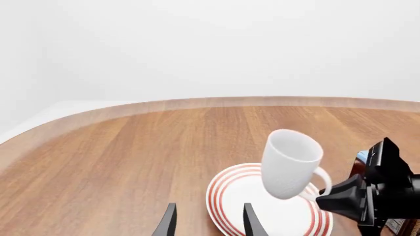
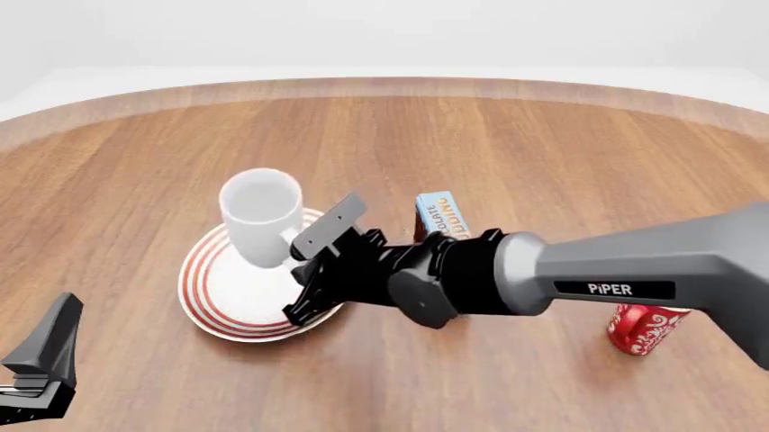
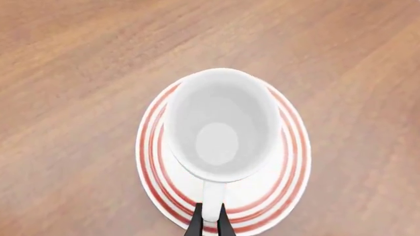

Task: Pick up the white mug and put it on the plate, and put the chocolate pudding to the right of the plate.

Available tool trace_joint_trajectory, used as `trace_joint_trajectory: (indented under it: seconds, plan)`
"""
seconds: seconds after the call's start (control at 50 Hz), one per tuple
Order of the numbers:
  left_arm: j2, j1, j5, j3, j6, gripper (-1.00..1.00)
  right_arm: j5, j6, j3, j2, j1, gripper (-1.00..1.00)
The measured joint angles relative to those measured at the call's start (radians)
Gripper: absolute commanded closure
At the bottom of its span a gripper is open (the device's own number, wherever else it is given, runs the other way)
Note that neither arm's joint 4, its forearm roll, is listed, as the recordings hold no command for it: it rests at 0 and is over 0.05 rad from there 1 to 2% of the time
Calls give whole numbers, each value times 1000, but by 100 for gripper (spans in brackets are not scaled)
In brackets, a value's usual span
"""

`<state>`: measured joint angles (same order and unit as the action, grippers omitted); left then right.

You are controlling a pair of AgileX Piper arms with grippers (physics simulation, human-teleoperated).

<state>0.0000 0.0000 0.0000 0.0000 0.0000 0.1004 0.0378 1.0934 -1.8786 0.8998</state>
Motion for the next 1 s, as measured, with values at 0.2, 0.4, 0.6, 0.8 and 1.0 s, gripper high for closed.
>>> trace_joint_trajectory:
  seconds: [0.2,0.4,0.6,0.8,1.0]
  plan:
    - [0,0,0,0,0,-100,1,-10,23,-32,-1,100]
    - [0,0,0,0,0,-100,-1,-22,46,-66,-4,100]
    - [0,0,0,0,0,-100,-7,-39,66,-96,-6,100]
    - [0,0,0,0,0,-100,-13,-56,84,-122,-5,100]
    - [0,0,0,0,0,-100,-20,-66,101,-143,-6,100]
